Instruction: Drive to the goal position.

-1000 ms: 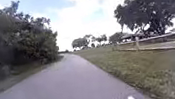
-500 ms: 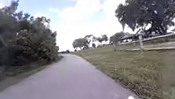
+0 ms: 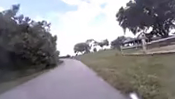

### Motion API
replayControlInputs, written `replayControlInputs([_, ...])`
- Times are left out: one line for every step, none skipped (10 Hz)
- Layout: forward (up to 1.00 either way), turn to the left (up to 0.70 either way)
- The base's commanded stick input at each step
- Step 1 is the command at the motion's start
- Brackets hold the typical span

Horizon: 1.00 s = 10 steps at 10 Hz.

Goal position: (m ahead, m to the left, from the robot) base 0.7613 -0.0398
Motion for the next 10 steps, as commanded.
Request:
replayControlInputs([0.7,0.35])
replayControlInputs([0.7,0.35])
replayControlInputs([0.7,0.3])
replayControlInputs([0.7,0.23])
replayControlInputs([0.7,0.08])
replayControlInputs([0.7,0.0])
replayControlInputs([0.7,0.0])
replayControlInputs([0.7,0.0])
replayControlInputs([0.7,0.0])
replayControlInputs([0.7,0.0])
